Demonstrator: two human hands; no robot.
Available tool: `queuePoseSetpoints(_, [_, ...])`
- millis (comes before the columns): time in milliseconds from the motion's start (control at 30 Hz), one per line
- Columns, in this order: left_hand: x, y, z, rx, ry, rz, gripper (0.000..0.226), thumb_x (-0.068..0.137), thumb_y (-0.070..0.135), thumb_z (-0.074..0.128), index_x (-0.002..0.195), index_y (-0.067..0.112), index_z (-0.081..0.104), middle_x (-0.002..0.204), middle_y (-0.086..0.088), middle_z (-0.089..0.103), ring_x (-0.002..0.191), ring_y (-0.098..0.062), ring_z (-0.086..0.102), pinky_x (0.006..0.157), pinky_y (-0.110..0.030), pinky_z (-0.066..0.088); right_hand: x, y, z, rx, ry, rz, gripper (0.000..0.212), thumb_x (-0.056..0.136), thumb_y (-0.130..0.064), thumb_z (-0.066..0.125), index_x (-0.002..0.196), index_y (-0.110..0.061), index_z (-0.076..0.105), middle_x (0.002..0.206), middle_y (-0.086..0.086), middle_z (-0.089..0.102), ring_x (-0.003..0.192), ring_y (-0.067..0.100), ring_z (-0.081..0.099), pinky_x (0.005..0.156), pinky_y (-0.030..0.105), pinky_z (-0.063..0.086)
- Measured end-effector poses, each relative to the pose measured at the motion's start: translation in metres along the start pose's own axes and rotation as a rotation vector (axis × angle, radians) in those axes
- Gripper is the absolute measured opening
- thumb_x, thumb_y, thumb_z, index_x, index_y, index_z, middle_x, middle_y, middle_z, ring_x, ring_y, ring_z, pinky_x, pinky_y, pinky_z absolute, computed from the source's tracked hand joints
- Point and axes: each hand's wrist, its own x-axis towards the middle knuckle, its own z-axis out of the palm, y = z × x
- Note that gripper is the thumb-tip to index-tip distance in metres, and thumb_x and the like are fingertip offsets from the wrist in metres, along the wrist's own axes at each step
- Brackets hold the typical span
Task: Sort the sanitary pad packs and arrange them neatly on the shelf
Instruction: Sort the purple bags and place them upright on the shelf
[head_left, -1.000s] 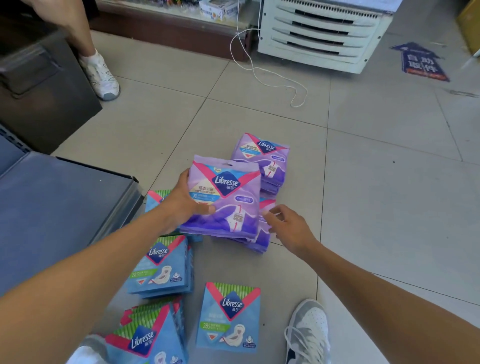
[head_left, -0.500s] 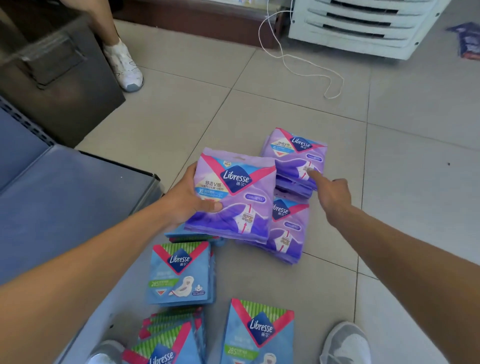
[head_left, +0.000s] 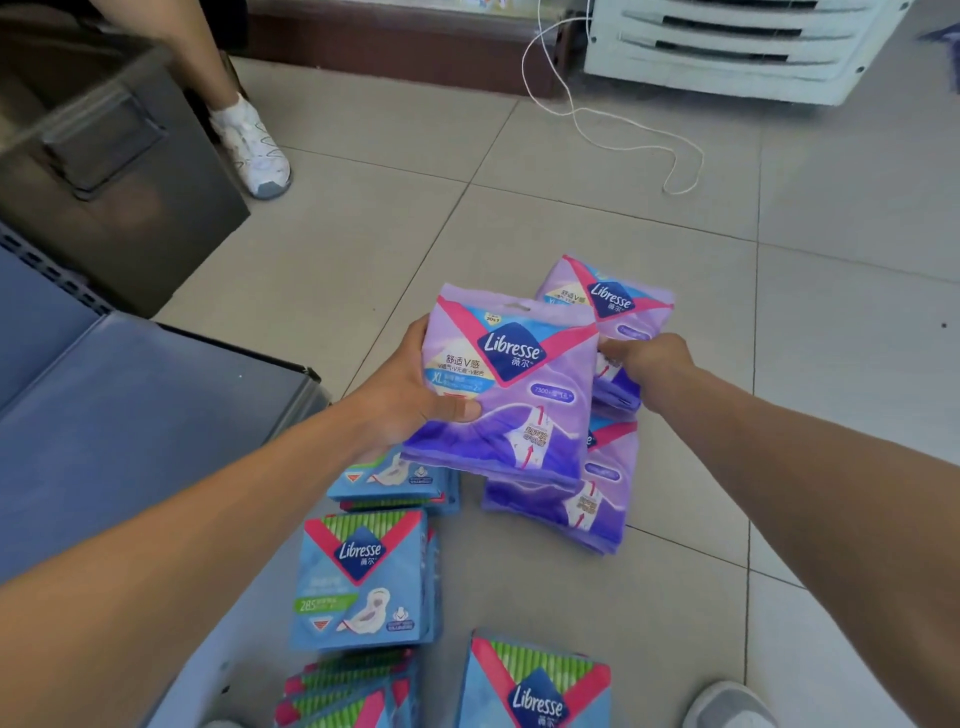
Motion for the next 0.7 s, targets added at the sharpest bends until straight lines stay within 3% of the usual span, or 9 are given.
queuePoseSetpoints(67, [0.0, -0.002, 0.002, -0.014, 0.003, 0.001, 0.092, 0.07, -0.008, 0.08, 0.14, 0.03, 0.033, 0.117, -0.006, 0.067, 0.106, -0.023, 0.068, 0.086, -0.047, 0.058, -0.003, -0.002, -0.001, 0.06, -0.029, 0.02, 0.04, 0.068, -0.025, 0.089, 0.079, -0.009, 0.054, 0.077, 0.006, 0.062, 0.074, 0.024, 0.063, 0.077, 0.04, 0.056])
queuePoseSetpoints(167, [-0.001, -0.002, 0.005, -0.019, 0.004, 0.003, 0.09, 0.069, -0.007, 0.081, 0.137, 0.03, 0.035, 0.118, -0.006, 0.067, 0.109, -0.026, 0.067, 0.089, -0.051, 0.056, -0.012, -0.006, -0.004, 0.172, -0.044, 0.027, 0.041, 0.069, -0.018, 0.087, 0.095, -0.005, 0.058, 0.08, 0.009, 0.062, 0.065, 0.022, 0.062, 0.064, 0.037, 0.055])
queuePoseSetpoints(267, [-0.008, 0.005, 0.004, -0.027, 0.028, 0.0, 0.085, 0.071, -0.005, 0.08, 0.135, 0.03, 0.036, 0.116, -0.006, 0.067, 0.106, -0.026, 0.067, 0.078, -0.044, 0.059, -0.025, -0.012, -0.017, 0.307, -0.063, -0.032, 0.045, 0.069, -0.01, 0.085, 0.106, 0.0, 0.063, 0.091, 0.014, 0.071, 0.066, 0.024, 0.069, 0.059, 0.036, 0.058])
queuePoseSetpoints(400, [-0.032, 0.023, 0.001, -0.051, 0.065, 0.032, 0.085, 0.073, -0.006, 0.078, 0.138, 0.026, 0.033, 0.117, -0.009, 0.066, 0.106, -0.027, 0.068, 0.069, -0.036, 0.059, -0.057, -0.028, -0.06, 0.346, -0.152, -0.098, 0.034, 0.073, -0.01, 0.082, 0.1, -0.011, 0.062, 0.094, 0.008, 0.074, 0.067, 0.019, 0.073, 0.05, 0.028, 0.055])
queuePoseSetpoints(500, [-0.066, 0.046, -0.012, -0.057, 0.129, 0.074, 0.085, 0.075, -0.003, 0.079, 0.138, 0.026, 0.031, 0.115, -0.007, 0.066, 0.103, -0.024, 0.069, 0.064, -0.031, 0.059, -0.097, -0.054, -0.096, 0.353, -0.241, -0.169, 0.03, 0.076, -0.012, 0.081, 0.098, -0.016, 0.061, 0.095, 0.005, 0.075, 0.071, 0.017, 0.073, 0.053, 0.029, 0.057])
queuePoseSetpoints(700, [-0.156, 0.116, -0.052, -0.057, 0.226, 0.233, 0.077, 0.074, 0.001, 0.081, 0.13, 0.029, 0.036, 0.117, -0.005, 0.066, 0.101, -0.022, 0.07, 0.081, -0.045, 0.06, -0.206, -0.122, -0.152, 0.352, -0.528, -0.341, 0.05, 0.068, -0.012, 0.082, 0.113, -0.013, 0.061, 0.104, 0.011, 0.074, 0.078, 0.022, 0.074, 0.057, 0.032, 0.06])
